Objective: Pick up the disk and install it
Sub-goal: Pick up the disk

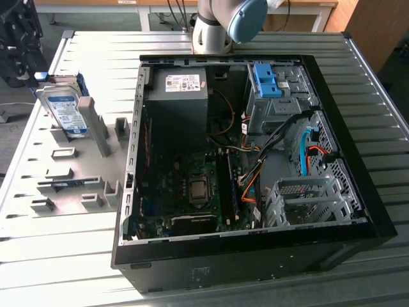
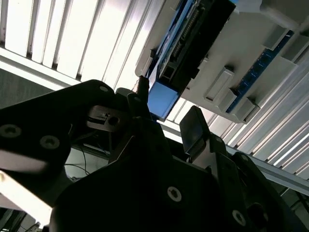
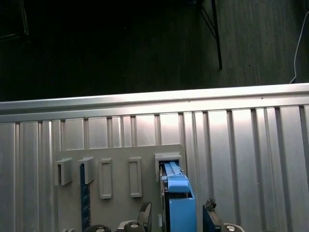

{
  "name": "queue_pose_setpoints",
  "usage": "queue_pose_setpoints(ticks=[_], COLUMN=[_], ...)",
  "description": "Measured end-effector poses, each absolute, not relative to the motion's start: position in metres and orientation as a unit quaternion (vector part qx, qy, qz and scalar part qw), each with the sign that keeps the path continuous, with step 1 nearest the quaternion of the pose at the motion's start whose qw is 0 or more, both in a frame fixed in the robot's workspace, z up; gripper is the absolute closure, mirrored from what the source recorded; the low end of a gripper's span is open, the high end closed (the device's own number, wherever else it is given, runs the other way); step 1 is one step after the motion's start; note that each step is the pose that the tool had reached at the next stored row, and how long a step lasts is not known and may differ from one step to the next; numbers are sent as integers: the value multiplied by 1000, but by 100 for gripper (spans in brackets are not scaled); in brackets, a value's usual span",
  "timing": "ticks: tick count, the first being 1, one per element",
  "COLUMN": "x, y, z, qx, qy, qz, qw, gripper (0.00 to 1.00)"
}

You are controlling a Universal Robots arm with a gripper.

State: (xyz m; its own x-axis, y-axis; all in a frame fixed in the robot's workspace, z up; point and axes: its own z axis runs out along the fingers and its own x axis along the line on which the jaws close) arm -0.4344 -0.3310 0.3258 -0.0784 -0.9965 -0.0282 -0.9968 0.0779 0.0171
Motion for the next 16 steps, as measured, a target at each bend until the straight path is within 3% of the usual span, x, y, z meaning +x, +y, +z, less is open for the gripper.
queue_pose_setpoints(ticks=[16], x=[-436], y=[-331], z=[298], qx=[-679], qy=[734], qz=[13], qw=[2], gripper=[47])
